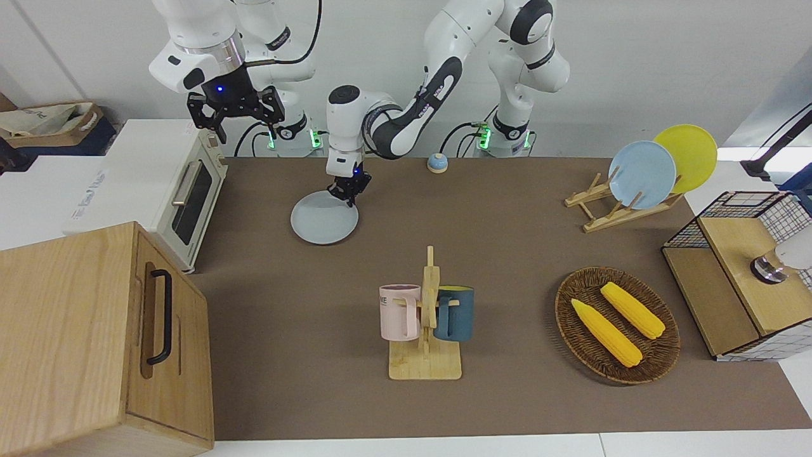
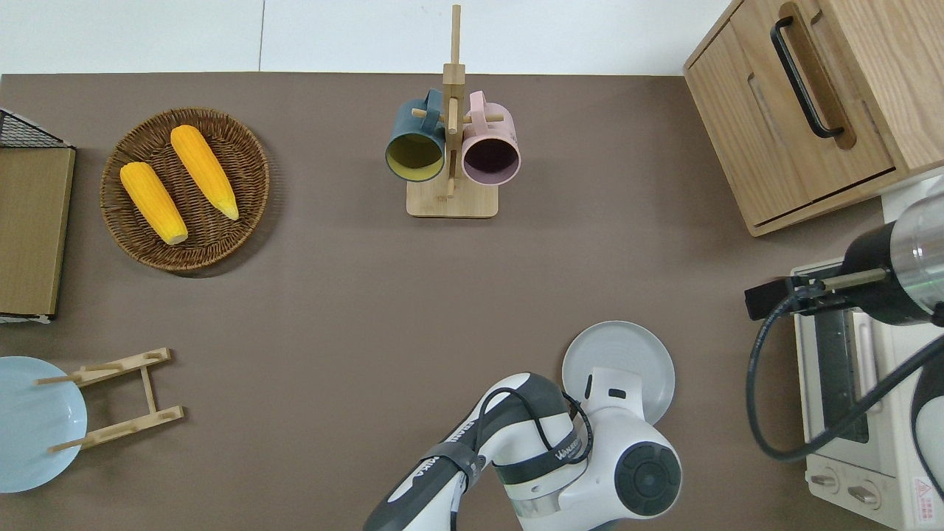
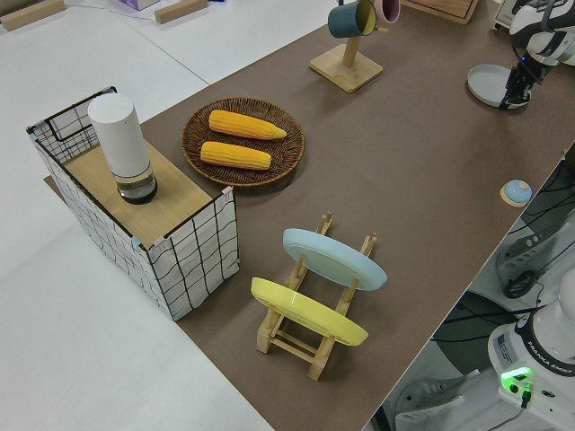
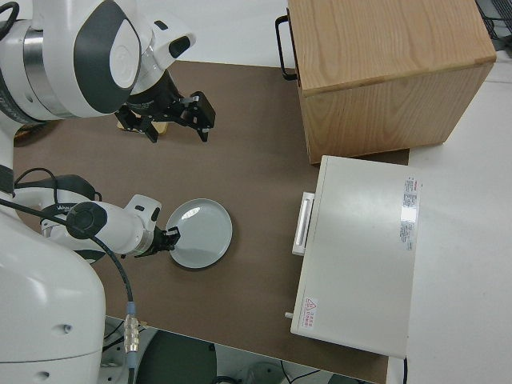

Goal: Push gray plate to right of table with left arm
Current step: 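Keep pushing the gray plate with the left gripper farther along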

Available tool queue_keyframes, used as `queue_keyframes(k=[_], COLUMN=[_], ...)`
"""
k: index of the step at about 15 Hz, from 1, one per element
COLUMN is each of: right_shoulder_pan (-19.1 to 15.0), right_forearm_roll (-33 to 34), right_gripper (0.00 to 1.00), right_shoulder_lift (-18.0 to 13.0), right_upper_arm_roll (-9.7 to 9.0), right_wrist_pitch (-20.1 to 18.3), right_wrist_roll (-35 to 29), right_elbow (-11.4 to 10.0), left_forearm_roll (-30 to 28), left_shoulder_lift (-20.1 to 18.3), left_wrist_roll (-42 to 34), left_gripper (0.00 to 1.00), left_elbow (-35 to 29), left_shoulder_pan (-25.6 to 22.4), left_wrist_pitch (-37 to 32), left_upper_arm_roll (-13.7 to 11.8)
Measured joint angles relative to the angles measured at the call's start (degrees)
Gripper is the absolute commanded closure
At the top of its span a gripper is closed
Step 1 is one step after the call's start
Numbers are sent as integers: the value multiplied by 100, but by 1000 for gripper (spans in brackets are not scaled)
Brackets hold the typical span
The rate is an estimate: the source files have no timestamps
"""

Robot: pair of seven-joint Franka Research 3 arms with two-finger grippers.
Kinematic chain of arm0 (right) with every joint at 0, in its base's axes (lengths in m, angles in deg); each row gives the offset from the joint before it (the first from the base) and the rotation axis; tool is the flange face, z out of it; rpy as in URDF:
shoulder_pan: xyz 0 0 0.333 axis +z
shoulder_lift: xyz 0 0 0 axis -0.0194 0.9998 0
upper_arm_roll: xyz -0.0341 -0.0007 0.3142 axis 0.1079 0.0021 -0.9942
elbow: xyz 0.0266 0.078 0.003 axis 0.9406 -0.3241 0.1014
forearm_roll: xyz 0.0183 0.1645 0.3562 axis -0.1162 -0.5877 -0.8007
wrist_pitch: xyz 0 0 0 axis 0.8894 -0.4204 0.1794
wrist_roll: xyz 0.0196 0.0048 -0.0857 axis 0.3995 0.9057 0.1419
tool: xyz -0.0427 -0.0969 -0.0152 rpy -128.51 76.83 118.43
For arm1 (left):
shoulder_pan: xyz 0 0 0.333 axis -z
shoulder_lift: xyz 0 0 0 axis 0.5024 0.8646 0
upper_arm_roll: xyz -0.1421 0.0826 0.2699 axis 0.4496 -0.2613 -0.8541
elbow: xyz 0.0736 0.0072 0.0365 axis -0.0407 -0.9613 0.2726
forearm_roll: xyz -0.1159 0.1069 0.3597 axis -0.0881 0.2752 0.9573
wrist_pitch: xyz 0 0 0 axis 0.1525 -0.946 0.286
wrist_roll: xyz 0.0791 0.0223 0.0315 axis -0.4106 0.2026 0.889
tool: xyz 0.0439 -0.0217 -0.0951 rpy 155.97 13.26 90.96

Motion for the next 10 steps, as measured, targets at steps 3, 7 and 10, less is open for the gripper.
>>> queue_keyframes(k=[3, 7, 10], right_shoulder_pan=[0, 0, 0], right_forearm_roll=[0, 0, 0], right_gripper=[17, 17, 17], right_shoulder_lift=[0, 0, 0], right_upper_arm_roll=[0, 0, 0], right_wrist_pitch=[0, 0, 0], right_wrist_roll=[0, 0, 0], right_elbow=[0, 0, 0], left_forearm_roll=[3, 3, 4], left_shoulder_lift=[50, 132, 155], left_wrist_roll=[-2, -6, -11], left_gripper=[280, 7, 9], left_elbow=[23, 103, 252], left_shoulder_pan=[15, 15, 13], left_wrist_pitch=[-20, -110, -353], left_upper_arm_roll=[-1, -25, -53])
